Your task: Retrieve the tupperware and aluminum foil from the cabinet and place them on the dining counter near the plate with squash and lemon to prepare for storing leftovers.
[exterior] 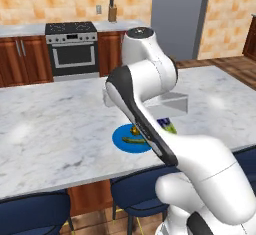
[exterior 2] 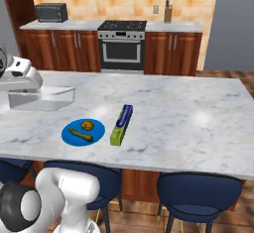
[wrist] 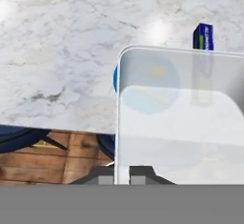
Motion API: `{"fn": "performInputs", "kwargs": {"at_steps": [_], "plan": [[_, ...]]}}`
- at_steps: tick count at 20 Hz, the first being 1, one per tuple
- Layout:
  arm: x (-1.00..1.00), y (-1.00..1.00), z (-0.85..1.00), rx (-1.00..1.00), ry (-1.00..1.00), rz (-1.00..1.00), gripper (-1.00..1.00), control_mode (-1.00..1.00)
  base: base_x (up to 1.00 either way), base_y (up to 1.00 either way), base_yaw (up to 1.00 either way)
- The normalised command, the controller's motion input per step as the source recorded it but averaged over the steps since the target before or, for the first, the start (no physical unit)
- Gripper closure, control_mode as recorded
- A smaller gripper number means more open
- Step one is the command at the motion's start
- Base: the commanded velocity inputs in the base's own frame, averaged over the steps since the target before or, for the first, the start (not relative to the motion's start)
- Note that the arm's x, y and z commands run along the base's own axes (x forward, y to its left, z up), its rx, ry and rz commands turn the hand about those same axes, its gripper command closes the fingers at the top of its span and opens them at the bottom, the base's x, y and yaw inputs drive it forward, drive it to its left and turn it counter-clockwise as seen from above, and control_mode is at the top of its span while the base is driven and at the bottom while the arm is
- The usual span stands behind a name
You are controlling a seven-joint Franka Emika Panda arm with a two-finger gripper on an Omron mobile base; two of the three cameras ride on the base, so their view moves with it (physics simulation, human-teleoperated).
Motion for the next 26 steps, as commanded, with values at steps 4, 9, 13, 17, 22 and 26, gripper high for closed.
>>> {"fn": "performInputs", "kwargs": {"at_steps": [4,9,13,17,22,26], "plan": [[0.08,0.61,-0.71,0.02,-0.1,0.31,1.0,-1.0,0.0,0.0,0.0],[0.0,0.68,-0.61,0.03,-0.1,0.28,1.0,-1.0,0.0,0.0,0.0],[0.0,0.64,-0.46,0.02,-0.03,0.29,1.0,-1.0,0.0,0.0,0.0],[0.1,0.74,-0.37,0.0,0.0,0.24,1.0,-1.0,0.0,0.0,0.0],[0.34,0.37,-0.47,0.03,0.04,0.01,1.0,-1.0,0.0,0.0,0.0],[0.27,0.04,-0.47,0.16,0.0,-0.07,1.0,-1.0,0.0,0.0,0.0]]}}
